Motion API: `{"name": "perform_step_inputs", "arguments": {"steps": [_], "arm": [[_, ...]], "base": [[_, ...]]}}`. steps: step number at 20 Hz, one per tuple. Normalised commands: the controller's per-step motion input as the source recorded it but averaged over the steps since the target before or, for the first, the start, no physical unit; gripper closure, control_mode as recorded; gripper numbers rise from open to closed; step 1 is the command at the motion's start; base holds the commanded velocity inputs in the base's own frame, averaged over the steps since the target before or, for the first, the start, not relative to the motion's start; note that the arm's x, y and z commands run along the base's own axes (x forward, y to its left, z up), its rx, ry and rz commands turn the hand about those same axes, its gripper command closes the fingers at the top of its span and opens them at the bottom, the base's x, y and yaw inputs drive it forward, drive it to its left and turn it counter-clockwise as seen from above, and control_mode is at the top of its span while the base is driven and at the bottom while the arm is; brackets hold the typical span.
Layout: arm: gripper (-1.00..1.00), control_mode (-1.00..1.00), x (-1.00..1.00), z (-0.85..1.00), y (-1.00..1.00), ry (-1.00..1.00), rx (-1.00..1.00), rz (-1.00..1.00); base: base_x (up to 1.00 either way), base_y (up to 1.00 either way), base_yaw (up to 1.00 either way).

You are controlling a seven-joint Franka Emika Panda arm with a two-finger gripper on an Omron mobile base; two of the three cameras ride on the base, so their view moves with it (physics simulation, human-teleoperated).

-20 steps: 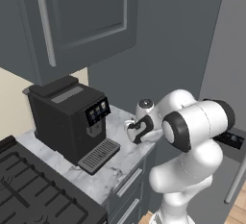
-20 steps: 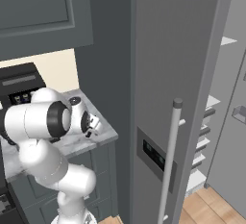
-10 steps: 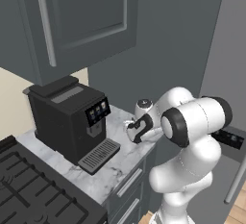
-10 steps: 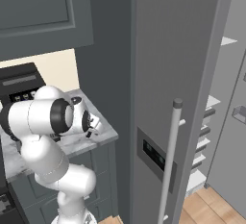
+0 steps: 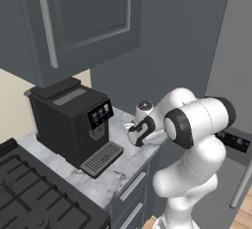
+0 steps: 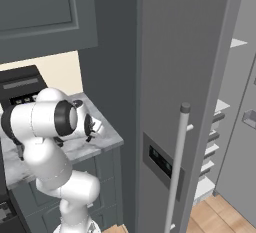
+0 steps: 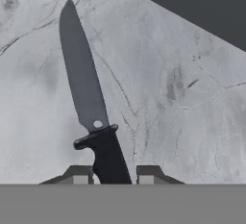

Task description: Retrieve the butter from the fridge and place it on a plate on the dining table. Then retrieve the butter knife by the fridge and place it near the plate.

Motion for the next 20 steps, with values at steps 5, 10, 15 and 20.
{"name": "perform_step_inputs", "arguments": {"steps": [5, 10, 15, 20], "arm": [[1.00, -1.00, 0.03, -0.07, 0.00, 0.00, 0.00, 0.00], [1.00, -1.00, -0.04, 0.06, -0.02, 0.00, 0.03, 0.00], [1.00, -1.00, -0.67, 0.65, -0.06, 0.00, 0.07, 0.00], [1.00, -1.00, -0.74, 0.93, -0.06, 0.06, 0.00, 0.00]], "base": [[0.00, 0.00, 0.00], [0.00, 0.00, 0.00], [0.00, 0.00, 0.00], [0.00, 0.00, 0.00]]}}
